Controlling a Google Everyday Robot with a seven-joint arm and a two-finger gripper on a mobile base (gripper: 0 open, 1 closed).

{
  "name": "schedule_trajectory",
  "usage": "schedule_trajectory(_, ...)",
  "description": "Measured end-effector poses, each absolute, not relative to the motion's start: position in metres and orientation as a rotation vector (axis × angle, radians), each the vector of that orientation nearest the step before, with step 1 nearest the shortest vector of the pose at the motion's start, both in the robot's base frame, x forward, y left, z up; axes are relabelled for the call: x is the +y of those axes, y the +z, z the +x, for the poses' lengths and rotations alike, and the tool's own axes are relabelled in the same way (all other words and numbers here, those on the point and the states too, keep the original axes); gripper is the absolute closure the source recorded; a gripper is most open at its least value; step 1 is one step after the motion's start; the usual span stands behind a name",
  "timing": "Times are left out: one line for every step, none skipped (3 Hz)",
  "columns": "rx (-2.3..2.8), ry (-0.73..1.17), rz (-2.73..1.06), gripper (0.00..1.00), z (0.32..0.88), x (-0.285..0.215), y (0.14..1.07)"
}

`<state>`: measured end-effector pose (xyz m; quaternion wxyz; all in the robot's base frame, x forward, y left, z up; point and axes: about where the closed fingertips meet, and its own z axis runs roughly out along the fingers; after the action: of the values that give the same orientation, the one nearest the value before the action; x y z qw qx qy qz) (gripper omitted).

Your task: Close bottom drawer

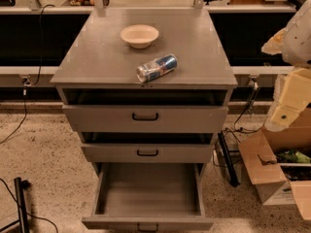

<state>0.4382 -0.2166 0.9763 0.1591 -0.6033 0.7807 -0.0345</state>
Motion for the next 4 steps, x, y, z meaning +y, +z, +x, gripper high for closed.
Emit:
schedule_trajectory(2.232, -0.099, -1.724, 0.0, 0.438, -0.217, 0.976)
schedule_trajectory(2.24, -0.086, -1.73, 0.0, 0.442, -0.215, 0.967)
schedule_trajectory(2.253, 0.042, -1.757, 0.0, 0.452, -0.202, 0.906)
schedule_trajectory(2.22, 0.219, -1.812, 0.0, 0.444, -0.176, 0.812)
